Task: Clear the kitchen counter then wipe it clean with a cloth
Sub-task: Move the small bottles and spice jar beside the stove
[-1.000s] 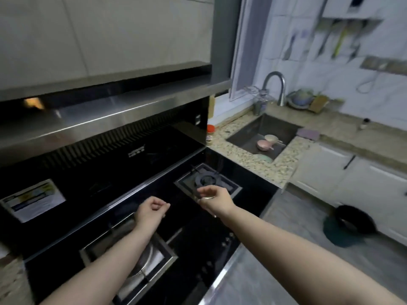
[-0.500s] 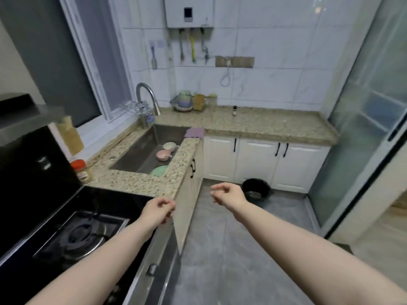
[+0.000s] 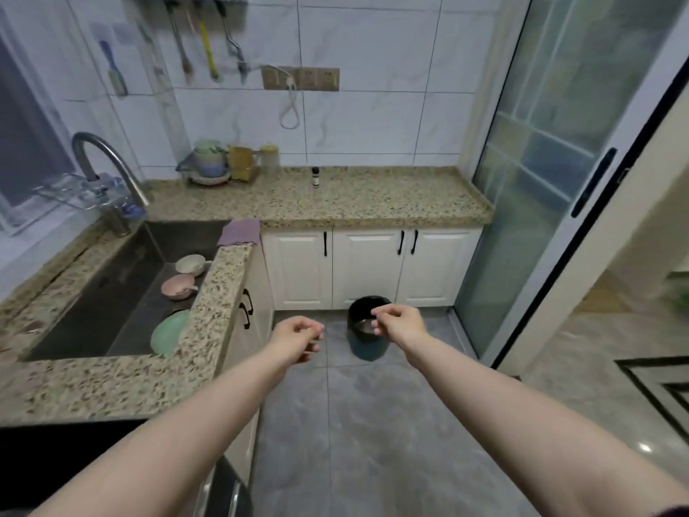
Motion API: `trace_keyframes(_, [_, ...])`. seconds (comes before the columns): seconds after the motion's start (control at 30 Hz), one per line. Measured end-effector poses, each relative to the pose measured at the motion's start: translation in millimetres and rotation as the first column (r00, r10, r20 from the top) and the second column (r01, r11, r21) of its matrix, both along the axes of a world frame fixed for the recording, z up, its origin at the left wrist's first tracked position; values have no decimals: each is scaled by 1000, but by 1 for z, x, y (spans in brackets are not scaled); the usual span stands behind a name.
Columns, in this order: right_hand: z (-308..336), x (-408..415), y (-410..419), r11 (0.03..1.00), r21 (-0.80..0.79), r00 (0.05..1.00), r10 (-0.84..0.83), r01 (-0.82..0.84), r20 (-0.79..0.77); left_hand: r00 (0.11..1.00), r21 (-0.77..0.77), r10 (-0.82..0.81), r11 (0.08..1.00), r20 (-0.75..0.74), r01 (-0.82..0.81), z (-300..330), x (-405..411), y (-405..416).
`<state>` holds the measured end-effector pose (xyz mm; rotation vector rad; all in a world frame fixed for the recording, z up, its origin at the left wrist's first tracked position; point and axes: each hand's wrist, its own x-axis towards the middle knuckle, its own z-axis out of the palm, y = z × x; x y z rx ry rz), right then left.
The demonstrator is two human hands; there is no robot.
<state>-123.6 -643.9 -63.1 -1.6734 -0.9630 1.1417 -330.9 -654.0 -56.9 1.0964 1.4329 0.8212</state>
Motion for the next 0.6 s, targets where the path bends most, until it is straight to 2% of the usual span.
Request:
trace_keyframes(0.1, [14,-4,54,1000,-21,1000,8,-7,23,999,-30,-24,999,26,24,8,-2,59])
trace_keyframes(0.2, [28,-7,98,996,-1,990,92,-93,105,999,-43,-30,999,30,31,15,-8,118])
trace_keyframes(0.37, [32,-3,148,985,14,979,171,-173,113,999,-108,34,994,6,-33,12,-8,195])
trace_keyframes(0.47, [27,7,187,985,-17,980,175,-174,92,1000,-172,24,985,-12,-26,5,3,238])
trace_keyframes(0.6, [26,19,251,967,0,960,255,-256,116,1000,-180,0,984,-11,-2,1,26,293])
